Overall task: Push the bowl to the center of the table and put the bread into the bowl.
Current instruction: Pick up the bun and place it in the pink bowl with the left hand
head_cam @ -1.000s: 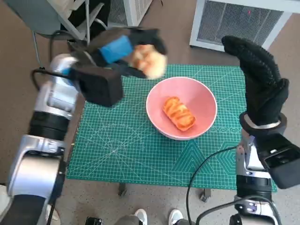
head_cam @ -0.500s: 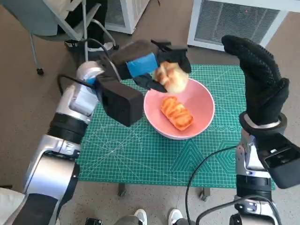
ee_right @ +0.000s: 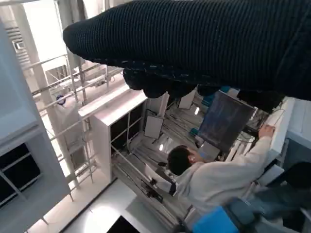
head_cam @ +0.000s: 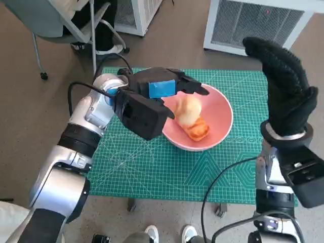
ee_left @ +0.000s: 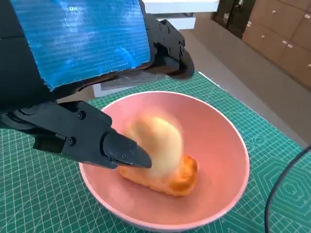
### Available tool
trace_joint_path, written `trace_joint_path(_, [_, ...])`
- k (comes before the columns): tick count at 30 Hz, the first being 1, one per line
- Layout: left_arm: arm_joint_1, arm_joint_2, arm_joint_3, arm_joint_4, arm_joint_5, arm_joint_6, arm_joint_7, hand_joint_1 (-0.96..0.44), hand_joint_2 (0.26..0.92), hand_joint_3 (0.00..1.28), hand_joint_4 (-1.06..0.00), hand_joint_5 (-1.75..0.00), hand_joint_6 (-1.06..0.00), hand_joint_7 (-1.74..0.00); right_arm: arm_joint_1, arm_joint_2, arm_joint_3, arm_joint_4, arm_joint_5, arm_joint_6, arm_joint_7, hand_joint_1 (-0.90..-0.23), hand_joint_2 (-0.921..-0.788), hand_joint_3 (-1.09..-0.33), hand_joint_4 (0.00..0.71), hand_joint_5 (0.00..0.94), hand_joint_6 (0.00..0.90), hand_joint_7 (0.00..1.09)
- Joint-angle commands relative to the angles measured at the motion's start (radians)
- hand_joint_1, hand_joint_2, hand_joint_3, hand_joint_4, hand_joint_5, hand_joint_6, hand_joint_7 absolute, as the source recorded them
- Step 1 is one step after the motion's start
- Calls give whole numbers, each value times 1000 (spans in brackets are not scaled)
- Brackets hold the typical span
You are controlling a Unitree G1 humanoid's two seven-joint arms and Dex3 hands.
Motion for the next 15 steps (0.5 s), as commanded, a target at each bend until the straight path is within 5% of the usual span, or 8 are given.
trace_joint_path(1, [16, 3, 32, -18, -38, -30, 19, -412, 906, 6, -1, 1, -208, -3, 22, -11, -5, -5, -4, 16, -10, -576, -921, -707, 309, 0, 49, 646])
trace_joint_path(11, [66, -36, 158, -8, -196, -94, 73, -442, 920, 33, 1, 1, -224, -10, 12, -11, -3, -33, -22, 37, -38, -583, -921, -706, 309, 0, 48, 645])
trace_joint_path(15, [99, -64, 229, -30, -272, -118, 129, -436, 921, 119, -75, -30, -278, -38, 7, -13, -4, -49, -26, 52, -48, -586, -921, -705, 310, 1, 47, 645])
